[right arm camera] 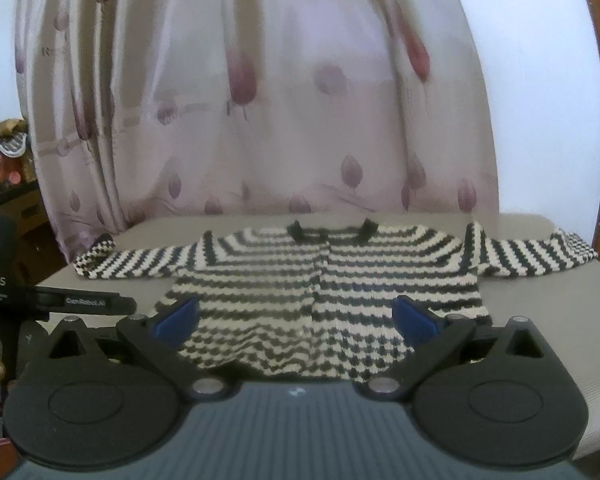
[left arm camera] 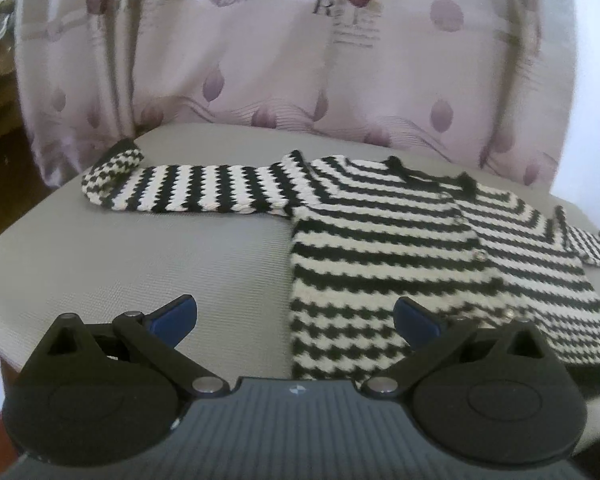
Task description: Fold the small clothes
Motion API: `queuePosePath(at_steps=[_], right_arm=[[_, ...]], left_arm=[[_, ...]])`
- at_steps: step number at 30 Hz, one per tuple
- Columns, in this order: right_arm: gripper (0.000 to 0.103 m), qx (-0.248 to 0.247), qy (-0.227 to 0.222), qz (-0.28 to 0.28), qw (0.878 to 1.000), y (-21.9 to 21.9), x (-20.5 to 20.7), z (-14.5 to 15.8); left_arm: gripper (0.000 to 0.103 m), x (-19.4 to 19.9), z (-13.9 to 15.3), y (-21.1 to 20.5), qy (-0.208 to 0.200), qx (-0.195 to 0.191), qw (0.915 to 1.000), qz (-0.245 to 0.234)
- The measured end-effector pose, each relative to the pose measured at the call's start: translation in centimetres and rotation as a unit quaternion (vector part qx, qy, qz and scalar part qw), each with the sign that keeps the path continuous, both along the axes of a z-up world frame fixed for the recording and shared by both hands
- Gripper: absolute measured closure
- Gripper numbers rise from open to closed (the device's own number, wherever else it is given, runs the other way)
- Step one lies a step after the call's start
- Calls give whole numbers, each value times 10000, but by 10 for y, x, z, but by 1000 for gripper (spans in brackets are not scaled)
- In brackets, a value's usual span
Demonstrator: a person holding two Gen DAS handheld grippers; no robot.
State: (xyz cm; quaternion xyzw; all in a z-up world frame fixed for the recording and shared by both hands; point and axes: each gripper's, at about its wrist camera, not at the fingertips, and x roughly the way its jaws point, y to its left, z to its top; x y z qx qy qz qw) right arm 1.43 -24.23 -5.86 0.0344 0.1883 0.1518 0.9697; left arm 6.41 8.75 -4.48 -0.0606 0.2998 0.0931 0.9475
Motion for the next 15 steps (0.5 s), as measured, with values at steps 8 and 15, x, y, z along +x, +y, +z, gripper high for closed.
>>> queuePosePath(at_steps=[8, 15], right_arm=[[0, -111, 274, 236, 9993, 16, 25, -10], [0, -182, 585, 290, 9977, 24, 49, -26]], left_arm=[[0, 44, -8, 87, 271, -245, 9978, 546], [0, 110, -7, 230, 422, -659, 9875, 1365]])
